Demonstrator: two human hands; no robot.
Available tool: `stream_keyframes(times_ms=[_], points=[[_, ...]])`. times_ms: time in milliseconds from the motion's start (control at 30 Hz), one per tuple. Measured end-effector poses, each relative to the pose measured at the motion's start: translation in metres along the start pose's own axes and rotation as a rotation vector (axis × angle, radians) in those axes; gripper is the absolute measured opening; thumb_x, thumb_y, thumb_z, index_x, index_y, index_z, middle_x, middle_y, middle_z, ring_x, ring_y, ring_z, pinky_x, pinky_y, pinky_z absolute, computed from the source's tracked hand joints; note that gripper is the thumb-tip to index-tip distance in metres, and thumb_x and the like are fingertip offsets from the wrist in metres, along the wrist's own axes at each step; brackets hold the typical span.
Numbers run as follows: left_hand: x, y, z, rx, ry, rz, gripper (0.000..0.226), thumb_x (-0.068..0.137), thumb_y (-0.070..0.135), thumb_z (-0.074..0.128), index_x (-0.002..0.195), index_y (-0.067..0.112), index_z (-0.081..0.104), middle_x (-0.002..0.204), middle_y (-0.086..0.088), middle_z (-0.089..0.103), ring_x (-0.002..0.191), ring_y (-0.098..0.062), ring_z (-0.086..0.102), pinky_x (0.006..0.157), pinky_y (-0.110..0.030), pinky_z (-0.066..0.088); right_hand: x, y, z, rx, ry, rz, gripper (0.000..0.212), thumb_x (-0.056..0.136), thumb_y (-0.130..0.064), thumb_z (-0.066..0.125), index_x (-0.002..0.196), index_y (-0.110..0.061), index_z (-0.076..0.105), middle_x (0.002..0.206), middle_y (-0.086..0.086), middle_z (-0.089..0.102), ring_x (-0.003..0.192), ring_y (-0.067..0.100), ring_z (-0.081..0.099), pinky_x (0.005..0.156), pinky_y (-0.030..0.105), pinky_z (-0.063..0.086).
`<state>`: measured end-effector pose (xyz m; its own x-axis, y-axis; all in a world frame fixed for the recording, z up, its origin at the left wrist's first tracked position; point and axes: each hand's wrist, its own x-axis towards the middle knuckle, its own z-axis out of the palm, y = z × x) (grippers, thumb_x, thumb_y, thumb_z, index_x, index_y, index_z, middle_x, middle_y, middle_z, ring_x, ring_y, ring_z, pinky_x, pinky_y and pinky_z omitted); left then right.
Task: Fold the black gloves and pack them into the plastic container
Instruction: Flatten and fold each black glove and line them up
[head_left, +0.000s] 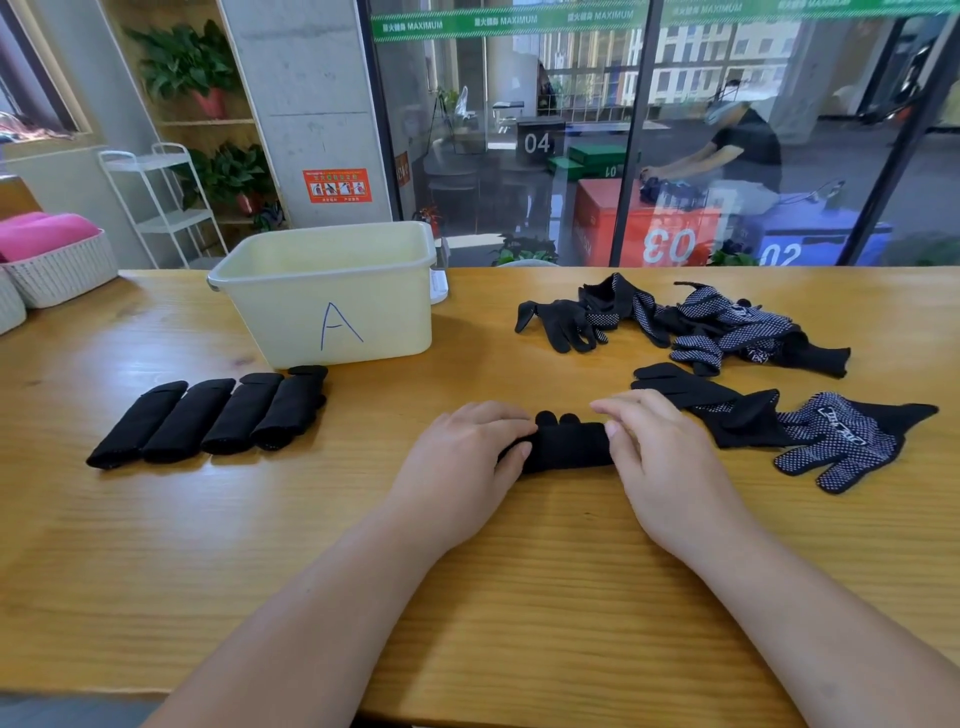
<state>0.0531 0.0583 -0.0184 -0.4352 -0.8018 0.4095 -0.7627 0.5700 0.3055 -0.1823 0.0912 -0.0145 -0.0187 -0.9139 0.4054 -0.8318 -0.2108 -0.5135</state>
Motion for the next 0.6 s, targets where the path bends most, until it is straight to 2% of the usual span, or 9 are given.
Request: stream_keyframes(times_ms=[33, 100, 167, 233, 300, 467, 600], points=[[0.001, -0.001, 0.001, 0.024, -0.024, -0.008, 0.035, 0.111, 0.035, 0.052, 0.141, 0.029, 0.069, 0.146, 0.018, 0.061, 0.135, -0.006, 0.053, 0.115, -0.027, 0.04, -0.003, -0.002, -0.002, -0.039, -0.057, -0.031, 0.041, 0.112, -0.037, 0.041, 0.149, -0.028, 0.059, 0.151, -0.018, 0.05, 0.137, 0.004, 0.046, 0.104, 0.008, 0.029], [0.002, -0.003, 0.004, 0.053, -0.057, -0.024, 0.039, 0.112, 0.039, 0.047, 0.146, 0.028, 0.065, 0.153, 0.015, 0.057, 0.142, -0.008, 0.049, 0.12, -0.031, 0.037, -0.007, -0.009, -0.002, -0.147, -0.259, -0.082, 0.059, 0.11, -0.056, 0.03, 0.164, -0.036, 0.034, 0.17, -0.021, 0.023, 0.159, 0.004, 0.016, 0.124, 0.026, 0.024], [0.002, -0.003, 0.006, 0.059, -0.043, -0.023, 0.041, 0.113, 0.037, 0.045, 0.149, 0.027, 0.062, 0.157, 0.012, 0.055, 0.145, -0.01, 0.047, 0.121, -0.033, 0.036, -0.009, -0.013, 0.002, -0.254, -0.444, -0.104, 0.073, 0.105, -0.07, 0.018, 0.169, -0.039, 0.007, 0.175, -0.021, -0.003, 0.161, 0.002, -0.007, 0.132, 0.035, 0.011], [0.001, -0.002, 0.007, 0.045, -0.004, -0.012, 0.042, 0.113, 0.033, 0.044, 0.153, 0.026, 0.057, 0.159, 0.01, 0.053, 0.147, -0.011, 0.045, 0.123, -0.035, 0.035, -0.008, -0.014, 0.006, -0.296, -0.509, -0.1, 0.079, 0.101, -0.075, 0.011, 0.168, -0.038, -0.006, 0.175, -0.019, -0.013, 0.16, 0.003, -0.014, 0.133, 0.036, 0.002], [0.001, 0.0, 0.007, 0.028, -0.007, 0.033, 0.047, 0.112, 0.032, 0.045, 0.158, 0.024, 0.05, 0.163, 0.009, 0.049, 0.151, -0.01, 0.04, 0.126, -0.034, 0.031, -0.005, -0.014, 0.008, -0.315, -0.498, -0.095, 0.08, 0.101, -0.076, 0.009, 0.169, -0.036, -0.007, 0.175, -0.017, -0.012, 0.161, 0.006, -0.014, 0.133, 0.038, 0.001], [-0.002, 0.002, 0.017, 0.091, -0.207, 0.101, 0.066, 0.108, 0.043, 0.033, 0.169, 0.021, 0.024, 0.176, 0.005, 0.024, 0.162, -0.008, 0.015, 0.133, -0.037, 0.015, -0.002, -0.012, 0.013, -0.306, -0.437, -0.09, 0.071, 0.11, -0.059, 0.02, 0.17, -0.031, -0.004, 0.177, -0.01, -0.011, 0.162, 0.009, -0.012, 0.133, 0.039, 0.002], [0.002, -0.002, 0.018, 0.141, -0.237, 0.104, 0.07, 0.107, 0.044, 0.033, 0.171, 0.023, 0.015, 0.178, 0.007, 0.015, 0.164, -0.007, 0.005, 0.134, -0.041, 0.008, -0.003, -0.007, 0.012, -0.29, -0.471, -0.151, 0.068, 0.11, -0.053, 0.023, 0.169, -0.034, -0.006, 0.175, -0.015, -0.018, 0.16, 0.003, -0.016, 0.134, 0.039, 0.005]])
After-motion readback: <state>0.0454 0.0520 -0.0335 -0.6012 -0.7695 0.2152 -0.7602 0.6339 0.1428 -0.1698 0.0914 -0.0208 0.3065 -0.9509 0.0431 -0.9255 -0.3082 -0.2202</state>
